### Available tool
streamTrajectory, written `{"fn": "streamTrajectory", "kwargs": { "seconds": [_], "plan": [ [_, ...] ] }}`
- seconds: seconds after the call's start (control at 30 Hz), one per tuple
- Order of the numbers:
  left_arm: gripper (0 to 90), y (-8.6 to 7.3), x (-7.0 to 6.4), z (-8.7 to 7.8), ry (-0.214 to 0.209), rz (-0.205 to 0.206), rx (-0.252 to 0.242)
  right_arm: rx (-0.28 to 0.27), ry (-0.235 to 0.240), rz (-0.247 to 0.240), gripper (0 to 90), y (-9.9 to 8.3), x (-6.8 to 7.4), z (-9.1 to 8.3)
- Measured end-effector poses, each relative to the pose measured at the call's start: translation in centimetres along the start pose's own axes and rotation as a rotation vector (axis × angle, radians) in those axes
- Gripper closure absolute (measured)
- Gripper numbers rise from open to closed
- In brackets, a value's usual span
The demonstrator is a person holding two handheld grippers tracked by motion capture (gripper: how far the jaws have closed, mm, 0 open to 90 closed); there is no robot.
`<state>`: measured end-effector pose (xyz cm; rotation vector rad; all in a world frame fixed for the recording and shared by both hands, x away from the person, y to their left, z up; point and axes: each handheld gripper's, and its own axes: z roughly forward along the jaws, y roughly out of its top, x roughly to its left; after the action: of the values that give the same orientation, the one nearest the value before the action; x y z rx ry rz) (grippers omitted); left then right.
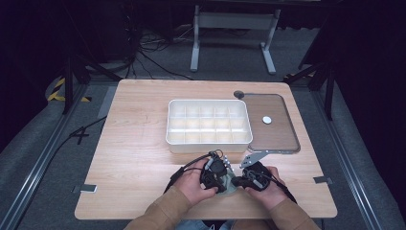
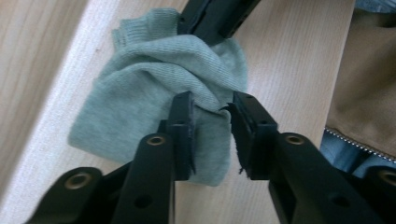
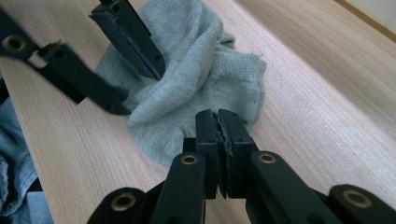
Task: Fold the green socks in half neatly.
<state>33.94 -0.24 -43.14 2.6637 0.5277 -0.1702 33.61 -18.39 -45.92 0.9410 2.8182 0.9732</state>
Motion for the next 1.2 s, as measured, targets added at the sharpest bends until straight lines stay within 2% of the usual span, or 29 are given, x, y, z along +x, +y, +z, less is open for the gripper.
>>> {"fn": "streamTrajectory", "kwargs": {
  "seconds": [0.23, 0.33, 0.43, 0.47, 0.5, 0.53, 0.6, 0.77, 0.93, 1.03, 1.1, 1.13, 1.2],
  "plan": [
    [65.6, 0.3, -0.2, 0.9, 0.02, -0.017, -0.003, 0.005, -0.004, 0.005, 87.8, 0.0, 0.1, 0.0],
    [67.6, 0.4, -0.4, 1.0, 0.051, -0.008, -0.005, 0.013, -0.002, 0.005, 88.0, 0.1, 0.1, 0.0],
    [81.6, 0.3, -0.4, 1.0, 0.059, -0.017, -0.011, 0.016, -0.001, 0.006, 88.3, 0.1, 0.1, 0.0],
    [81.6, 0.3, -0.3, 1.0, 0.048, -0.022, -0.015, 0.017, 0.0, 0.006, 88.4, 0.1, 0.1, 0.0],
    [87.2, 0.3, -0.3, 0.8, 0.046, -0.013, -0.006, 0.017, 0.0, 0.005, 88.6, 0.1, 0.1, 0.0],
    [87.9, 0.2, -0.3, 0.8, 0.053, -0.019, -0.024, 0.017, 0.002, 0.003, 88.7, 0.1, 0.1, 0.0],
    [88.7, 0.2, -0.3, 0.6, 0.036, -0.029, -0.034, 0.019, 0.001, 0.001, 88.7, 0.1, 0.1, 0.0],
    [88.9, 0.5, -0.8, 0.2, 0.0, -0.004, -0.094, 0.019, -0.003, 0.005, 88.7, 0.1, 0.1, 0.0],
    [88.2, 0.4, -0.1, 1.2, -0.011, -0.02, -0.063, 0.018, 0.006, 0.017, 87.3, 0.1, 0.1, 0.0],
    [85.1, 0.2, 0.0, 1.1, -0.016, -0.036, -0.072, 0.035, 0.02, 0.026, 83.1, 0.1, -0.1, -0.6],
    [78.4, 0.1, 0.1, 0.9, -0.02, -0.027, -0.08, 0.028, 0.006, 0.031, 81.8, 0.0, -0.3, -1.4],
    [76.5, 0.0, 0.1, 0.6, -0.023, -0.036, -0.091, 0.02, 0.002, 0.028, 81.6, 0.0, -0.4, -1.8],
    [75.8, -0.1, 0.1, 0.1, -0.025, -0.042, -0.103, 0.007, -0.006, 0.029, 81.6, 0.1, -0.3, -2.3]
  ]
}}
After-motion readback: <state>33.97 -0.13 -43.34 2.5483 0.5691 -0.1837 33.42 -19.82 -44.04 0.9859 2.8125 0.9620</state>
